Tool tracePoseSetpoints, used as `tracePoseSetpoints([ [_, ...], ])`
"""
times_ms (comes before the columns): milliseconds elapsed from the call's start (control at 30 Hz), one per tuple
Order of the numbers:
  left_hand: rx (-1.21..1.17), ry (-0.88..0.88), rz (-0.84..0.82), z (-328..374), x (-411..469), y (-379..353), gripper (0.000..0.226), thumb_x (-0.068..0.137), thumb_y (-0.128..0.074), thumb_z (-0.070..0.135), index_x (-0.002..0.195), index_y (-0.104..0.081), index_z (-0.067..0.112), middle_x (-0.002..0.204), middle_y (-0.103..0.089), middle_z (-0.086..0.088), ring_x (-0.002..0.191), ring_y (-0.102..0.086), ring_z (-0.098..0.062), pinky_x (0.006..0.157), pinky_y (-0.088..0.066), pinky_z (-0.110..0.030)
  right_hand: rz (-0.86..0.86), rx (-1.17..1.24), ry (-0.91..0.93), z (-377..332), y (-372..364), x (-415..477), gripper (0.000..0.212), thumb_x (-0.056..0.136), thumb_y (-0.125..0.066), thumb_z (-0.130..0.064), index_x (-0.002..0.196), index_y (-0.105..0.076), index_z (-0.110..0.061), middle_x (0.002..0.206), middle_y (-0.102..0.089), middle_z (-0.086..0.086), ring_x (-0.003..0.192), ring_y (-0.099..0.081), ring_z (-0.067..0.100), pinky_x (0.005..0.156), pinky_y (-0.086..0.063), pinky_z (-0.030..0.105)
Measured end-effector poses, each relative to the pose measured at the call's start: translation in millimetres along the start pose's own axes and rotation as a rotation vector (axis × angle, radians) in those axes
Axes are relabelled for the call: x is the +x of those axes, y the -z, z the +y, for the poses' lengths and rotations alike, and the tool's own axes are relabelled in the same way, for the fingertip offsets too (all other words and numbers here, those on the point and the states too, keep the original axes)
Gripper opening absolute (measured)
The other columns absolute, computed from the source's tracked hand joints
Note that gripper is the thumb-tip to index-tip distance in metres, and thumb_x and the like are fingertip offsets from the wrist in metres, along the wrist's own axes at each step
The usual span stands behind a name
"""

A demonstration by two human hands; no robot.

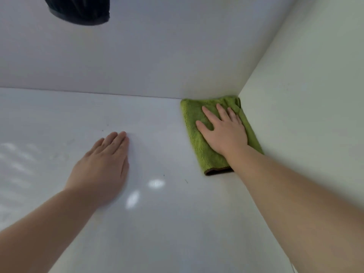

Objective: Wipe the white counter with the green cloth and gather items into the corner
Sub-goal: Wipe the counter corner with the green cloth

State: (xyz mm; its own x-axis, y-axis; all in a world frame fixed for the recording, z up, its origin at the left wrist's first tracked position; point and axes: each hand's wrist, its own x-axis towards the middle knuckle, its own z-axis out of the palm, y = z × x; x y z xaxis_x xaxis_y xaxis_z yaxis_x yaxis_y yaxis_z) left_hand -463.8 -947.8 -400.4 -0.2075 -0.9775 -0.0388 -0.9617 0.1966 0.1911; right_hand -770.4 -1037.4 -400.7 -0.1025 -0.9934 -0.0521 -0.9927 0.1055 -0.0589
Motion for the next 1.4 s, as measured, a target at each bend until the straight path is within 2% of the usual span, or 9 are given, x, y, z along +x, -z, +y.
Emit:
tracePoseSetpoints([
  [100, 0.117, 0.016, -0.034, 11.4, -3.7, 5.5, 0.06, 0.102, -0.025, 0.027, 0.158, -0.019, 0.009, 0.168, -0.012, -0.003, 0.154, -0.008, -0.02, 0.123, -0.004, -0.033, -0.017, 0.005, -0.021, -3.1, -0.7, -23.6, 0.07, 0.081, -0.008, -0.08, 0.148, -0.007, -0.056, 0.164, -0.001, -0.009, 0.15, 0.002, 0.023, 0.12, 0.003, 0.042],
  [533, -0.062, -0.071, -0.107, 54.0, -96.9, 0.9, 0.057, 0.104, -0.023, 0.025, 0.158, -0.018, 0.01, 0.168, -0.009, 0.0, 0.154, -0.004, -0.017, 0.123, -0.005, -0.032, 0.026, -0.029, -0.035, 3.7, -9.1, -259.4, 0.067, 0.087, -0.006, -0.079, 0.149, -0.003, -0.054, 0.164, -0.002, -0.006, 0.15, 0.0, 0.025, 0.121, -0.002, 0.045],
  [733, -0.082, -0.143, -0.169, 38.1, -166.9, 4.1, 0.057, 0.106, -0.017, 0.026, 0.16, -0.008, 0.01, 0.169, -0.001, -0.001, 0.155, 0.003, -0.017, 0.124, 0.001, -0.031, -0.027, 0.002, -0.119, -41.8, -19.6, -368.0, 0.059, 0.085, 0.002, -0.079, 0.141, 0.015, -0.062, 0.162, 0.013, -0.011, 0.148, 0.017, 0.019, 0.119, 0.01, 0.041],
  [900, -0.112, -0.202, -0.198, 18.9, -219.4, 11.2, 0.057, 0.106, -0.019, 0.026, 0.16, -0.007, 0.011, 0.169, 0.0, 0.0, 0.154, 0.003, -0.015, 0.122, 0.004, -0.028, -0.06, 0.006, -0.163, -75.5, -14.5, -386.0, 0.06, 0.085, 0.004, -0.077, 0.141, 0.016, -0.06, 0.161, 0.016, -0.01, 0.147, 0.02, 0.02, 0.12, 0.009, 0.043],
  [1000, -0.317, -0.222, -0.099, 21.3, -239.7, 18.3, 0.05, 0.105, -0.036, 0.024, 0.154, -0.036, 0.016, 0.162, -0.032, 0.004, 0.147, -0.03, -0.015, 0.117, -0.018, -0.024, -0.139, 0.033, -0.186, -75.5, -4.9, -382.0, 0.062, 0.085, -0.003, -0.076, 0.144, 0.007, -0.06, 0.162, 0.011, -0.013, 0.148, 0.015, 0.019, 0.12, 0.007, 0.043],
  [1100, -0.56, -0.096, -0.112, 43.5, -243.4, 28.3, 0.041, 0.101, -0.048, 0.024, 0.142, -0.055, 0.024, 0.137, -0.06, 0.005, 0.12, -0.057, -0.016, 0.096, -0.045, -0.028, -0.077, 0.196, -0.22, -66.7, 13.4, -364.7, 0.049, 0.096, -0.028, -0.057, 0.145, -0.028, -0.051, 0.158, -0.021, -0.01, 0.145, -0.012, 0.019, 0.118, -0.011, 0.045],
  [1233, -0.666, 0.087, -0.276, 75.6, -221.2, 31.8, 0.046, 0.099, -0.053, 0.035, 0.144, -0.049, 0.027, 0.129, -0.059, 0.007, 0.101, -0.061, -0.01, 0.076, -0.05, -0.024, 0.051, 0.162, -0.282, -34.3, 35.7, -332.7, 0.048, 0.096, -0.048, -0.026, 0.143, -0.041, -0.032, 0.149, -0.037, 0.0, 0.138, -0.028, 0.022, 0.114, -0.028, 0.041],
  [1300, -0.677, 0.175, -0.326, 87.0, -207.3, 31.6, 0.042, 0.097, -0.057, 0.037, 0.136, -0.053, 0.023, 0.114, -0.059, 0.007, 0.083, -0.062, -0.009, 0.062, -0.052, -0.026, -0.045, 0.13, -0.372, -19.6, 40.8, -319.1, 0.053, 0.096, -0.05, -0.035, 0.147, -0.034, -0.032, 0.153, -0.032, 0.002, 0.139, -0.027, 0.026, 0.113, -0.031, 0.043],
  [1400, -0.684, 0.265, -0.325, 99.7, -192.5, 29.6, 0.02, 0.092, -0.065, 0.036, 0.102, -0.052, 0.024, 0.096, -0.062, 0.005, 0.075, -0.065, -0.016, 0.068, -0.059, -0.037, -0.185, 0.158, -0.433, -7.7, 38.6, -308.4, 0.061, 0.093, -0.053, -0.05, 0.148, -0.032, -0.032, 0.144, -0.038, 0.008, 0.129, -0.041, 0.03, 0.105, -0.041, 0.045],
])
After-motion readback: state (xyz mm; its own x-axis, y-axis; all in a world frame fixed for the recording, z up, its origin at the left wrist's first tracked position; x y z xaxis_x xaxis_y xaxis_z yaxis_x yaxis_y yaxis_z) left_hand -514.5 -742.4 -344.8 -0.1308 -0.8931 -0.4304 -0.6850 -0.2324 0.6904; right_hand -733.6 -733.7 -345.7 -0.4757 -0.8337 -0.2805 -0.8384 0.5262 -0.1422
